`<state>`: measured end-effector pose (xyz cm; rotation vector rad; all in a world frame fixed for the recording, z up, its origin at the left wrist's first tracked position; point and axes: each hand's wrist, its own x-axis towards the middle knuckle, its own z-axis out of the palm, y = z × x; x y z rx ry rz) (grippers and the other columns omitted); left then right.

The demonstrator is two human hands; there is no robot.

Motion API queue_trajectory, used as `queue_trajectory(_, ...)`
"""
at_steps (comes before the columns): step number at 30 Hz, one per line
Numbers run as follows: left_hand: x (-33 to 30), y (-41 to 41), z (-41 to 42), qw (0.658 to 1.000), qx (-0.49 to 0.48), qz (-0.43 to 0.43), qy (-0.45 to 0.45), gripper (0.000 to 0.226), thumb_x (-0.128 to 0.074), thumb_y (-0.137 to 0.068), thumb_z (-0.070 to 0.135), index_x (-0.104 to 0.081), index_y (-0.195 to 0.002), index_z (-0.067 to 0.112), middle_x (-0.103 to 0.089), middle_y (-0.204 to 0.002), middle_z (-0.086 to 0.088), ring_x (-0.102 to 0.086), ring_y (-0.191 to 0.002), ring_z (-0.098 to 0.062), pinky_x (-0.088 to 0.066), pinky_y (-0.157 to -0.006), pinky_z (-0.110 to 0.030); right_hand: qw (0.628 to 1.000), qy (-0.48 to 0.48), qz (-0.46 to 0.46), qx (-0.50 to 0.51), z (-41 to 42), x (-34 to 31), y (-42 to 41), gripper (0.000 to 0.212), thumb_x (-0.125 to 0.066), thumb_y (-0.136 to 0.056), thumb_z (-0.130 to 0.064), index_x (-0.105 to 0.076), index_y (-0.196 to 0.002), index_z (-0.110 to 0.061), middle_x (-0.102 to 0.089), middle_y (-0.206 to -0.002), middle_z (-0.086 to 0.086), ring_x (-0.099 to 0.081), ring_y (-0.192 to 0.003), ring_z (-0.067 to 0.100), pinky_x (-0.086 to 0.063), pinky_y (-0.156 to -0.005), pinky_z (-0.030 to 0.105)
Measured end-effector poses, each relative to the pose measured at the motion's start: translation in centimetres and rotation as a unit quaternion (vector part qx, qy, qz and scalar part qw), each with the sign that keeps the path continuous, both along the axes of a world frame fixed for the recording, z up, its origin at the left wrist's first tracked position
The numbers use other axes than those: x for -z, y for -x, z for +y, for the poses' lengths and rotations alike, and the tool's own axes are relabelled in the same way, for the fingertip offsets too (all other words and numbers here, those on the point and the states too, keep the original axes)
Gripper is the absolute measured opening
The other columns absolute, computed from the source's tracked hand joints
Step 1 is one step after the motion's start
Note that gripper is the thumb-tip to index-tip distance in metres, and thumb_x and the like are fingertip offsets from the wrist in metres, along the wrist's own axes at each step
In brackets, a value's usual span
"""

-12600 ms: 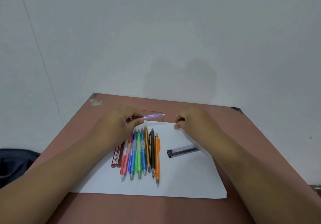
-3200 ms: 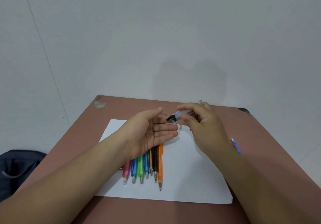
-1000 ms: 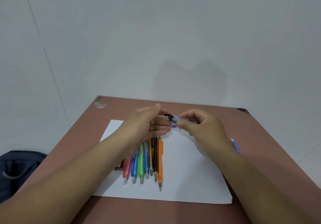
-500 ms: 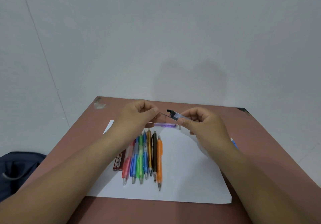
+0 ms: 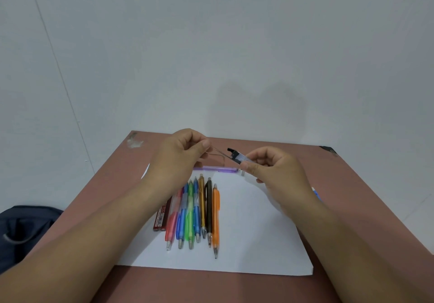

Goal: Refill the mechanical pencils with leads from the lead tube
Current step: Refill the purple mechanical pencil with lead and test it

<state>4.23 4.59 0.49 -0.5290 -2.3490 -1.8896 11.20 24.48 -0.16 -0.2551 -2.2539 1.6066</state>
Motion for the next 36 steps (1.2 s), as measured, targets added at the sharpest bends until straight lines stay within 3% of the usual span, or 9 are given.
queue_trajectory(9, -0.3, 0.5, -0.7, 0.998, -0.044, 0.046, 0.004, 0.014, -0.058, -0.1, 0.025, -0.066, -0.089, 0.027, -0.073, -0.086, 0.01, -0.071, -0.084, -0.012, -0.062, -0.079, -0.041, 1.0, 0.001, -0.003, 0.0, 0.1, 0.0, 0.0, 0.01, -0.082, -0.082, -0.021, -0.074, -0.085, -0.026, -0.074, -0.08, -0.005, -0.064, -0.073, 0.006, -0.053, -0.07, 0.03)
queue_trajectory(13, -0.6, 0.4, -1.1, 0.995, -0.074, 0.058, -0.013, 0.016, -0.052, -0.103, 0.023, -0.064, -0.093, 0.02, -0.073, -0.087, 0.008, -0.071, -0.082, -0.011, -0.056, -0.065, -0.018, 1.0, 0.008, -0.001, -0.001, 0.2, 0.0, -0.1, 0.01, -0.083, -0.082, -0.023, -0.074, -0.085, -0.026, -0.074, -0.081, -0.003, -0.062, -0.072, 0.005, -0.051, -0.067, 0.028)
queue_trajectory(15, -0.8, 0.2, -1.2, 0.995, -0.069, 0.06, -0.047, 0.018, -0.049, -0.104, 0.022, -0.063, -0.095, 0.016, -0.074, -0.089, 0.007, -0.071, -0.083, -0.012, -0.054, -0.063, -0.015, 1.0, 0.016, -0.003, 0.0, 0.2, 0.0, -0.1, 0.009, -0.083, -0.082, -0.024, -0.074, -0.085, -0.026, -0.074, -0.081, -0.002, -0.062, -0.07, 0.004, -0.049, -0.067, 0.027)
queue_trajectory(19, -1.0, -0.6, -1.0, 0.994, -0.01, 0.087, -0.072, 0.016, -0.049, -0.104, 0.02, -0.06, -0.094, 0.015, -0.075, -0.096, 0.008, -0.07, -0.093, -0.011, -0.059, -0.073, -0.026, 0.999, 0.04, -0.007, -0.007, 0.1, -0.1, -0.2, 0.009, -0.082, -0.083, -0.025, -0.074, -0.085, -0.026, -0.074, -0.08, 0.0, -0.061, -0.067, 0.008, -0.05, -0.068, 0.031)
queue_trajectory(27, 0.2, -1.9, 0.2, 0.985, 0.121, 0.125, 0.009, 0.012, -0.05, -0.104, 0.015, -0.058, -0.096, 0.012, -0.074, -0.111, 0.01, -0.065, -0.113, -0.007, -0.052, -0.097, -0.043, 0.998, 0.066, -0.013, -0.022, -0.3, -0.4, -0.4, 0.01, -0.083, -0.082, -0.018, -0.073, -0.085, -0.02, -0.073, -0.078, 0.008, -0.063, -0.067, 0.017, -0.051, -0.067, 0.037)
queue_trajectory(31, 0.5, -2.0, 0.3, 0.981, 0.106, 0.15, 0.057, 0.014, -0.051, -0.102, 0.024, -0.06, -0.097, 0.014, -0.073, -0.107, 0.014, -0.063, -0.112, 0.003, -0.053, -0.095, -0.042, 0.998, 0.059, -0.019, -0.021, -0.4, -0.4, -0.4, 0.01, -0.084, -0.081, -0.021, -0.073, -0.082, -0.023, -0.075, -0.081, 0.004, -0.068, -0.073, 0.018, -0.056, -0.074, 0.042)
queue_trajectory(36, 0.3, -2.1, 0.2, 0.978, 0.089, 0.172, 0.078, 0.016, -0.05, -0.101, 0.031, -0.061, -0.099, 0.019, -0.072, -0.106, 0.018, -0.063, -0.108, 0.003, -0.055, -0.09, -0.037, 0.999, 0.044, -0.025, -0.02, -0.5, -0.4, -0.4, 0.012, -0.084, -0.08, -0.023, -0.073, -0.085, -0.023, -0.076, -0.083, 0.003, -0.073, -0.087, 0.027, -0.059, -0.083, 0.046)
